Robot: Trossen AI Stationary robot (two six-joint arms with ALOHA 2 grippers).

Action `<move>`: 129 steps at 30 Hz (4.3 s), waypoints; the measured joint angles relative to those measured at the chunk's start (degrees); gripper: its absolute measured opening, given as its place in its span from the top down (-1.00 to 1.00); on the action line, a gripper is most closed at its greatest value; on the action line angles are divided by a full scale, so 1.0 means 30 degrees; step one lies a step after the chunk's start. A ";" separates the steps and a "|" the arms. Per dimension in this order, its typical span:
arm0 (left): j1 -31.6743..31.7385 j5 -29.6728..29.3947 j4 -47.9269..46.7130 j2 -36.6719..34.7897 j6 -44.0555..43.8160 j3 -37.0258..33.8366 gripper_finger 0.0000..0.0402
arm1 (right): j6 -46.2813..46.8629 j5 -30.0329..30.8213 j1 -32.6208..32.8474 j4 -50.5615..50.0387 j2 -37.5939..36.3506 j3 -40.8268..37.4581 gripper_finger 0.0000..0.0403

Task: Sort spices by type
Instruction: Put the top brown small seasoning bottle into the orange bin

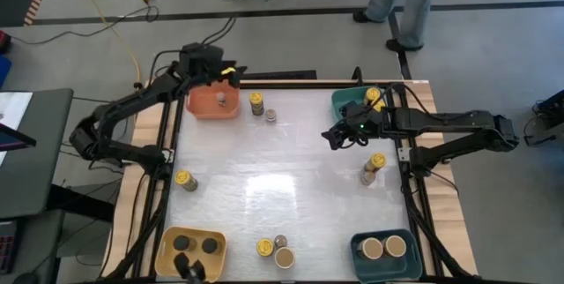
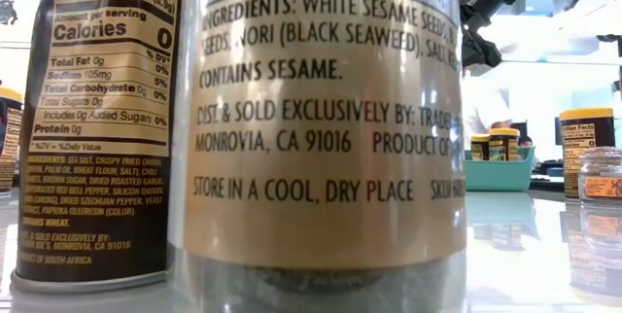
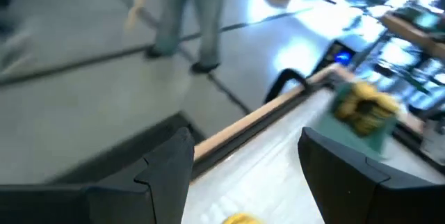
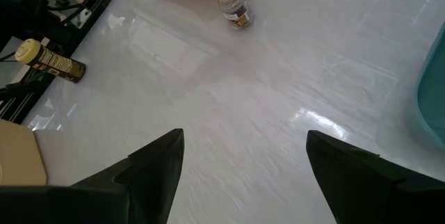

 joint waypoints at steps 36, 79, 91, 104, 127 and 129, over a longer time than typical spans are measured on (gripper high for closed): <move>-0.5270 0.2713 -2.1888 1.5414 2.0740 2.0541 -0.19 | -0.0138 0.0007 0.0000 0.0029 0.0007 0.0000 -0.64; -0.5331 -0.1352 -2.0192 1.8192 1.9116 1.7037 -0.19 | 0.0525 0.0051 0.0000 0.0022 0.0007 0.0000 -0.64; -0.5460 -0.1337 -1.9830 1.8127 1.8956 1.7059 -0.19 | 0.0493 0.0051 0.0002 0.0022 0.0007 0.0000 -0.64; -0.5659 -0.1330 -1.9835 1.8127 1.9302 1.7070 0.08 | 0.0364 0.0051 0.0000 0.0015 0.0007 0.0000 -0.64; -0.5207 -0.2884 -2.6069 1.7398 1.8144 2.4790 0.14 | 0.0051 0.0055 0.0000 0.0000 0.0007 0.0000 -0.64; -0.4457 -0.2933 -2.6237 1.6982 1.7226 2.5271 0.14 | 0.0041 0.0054 0.0000 0.0007 0.0007 0.0000 -0.64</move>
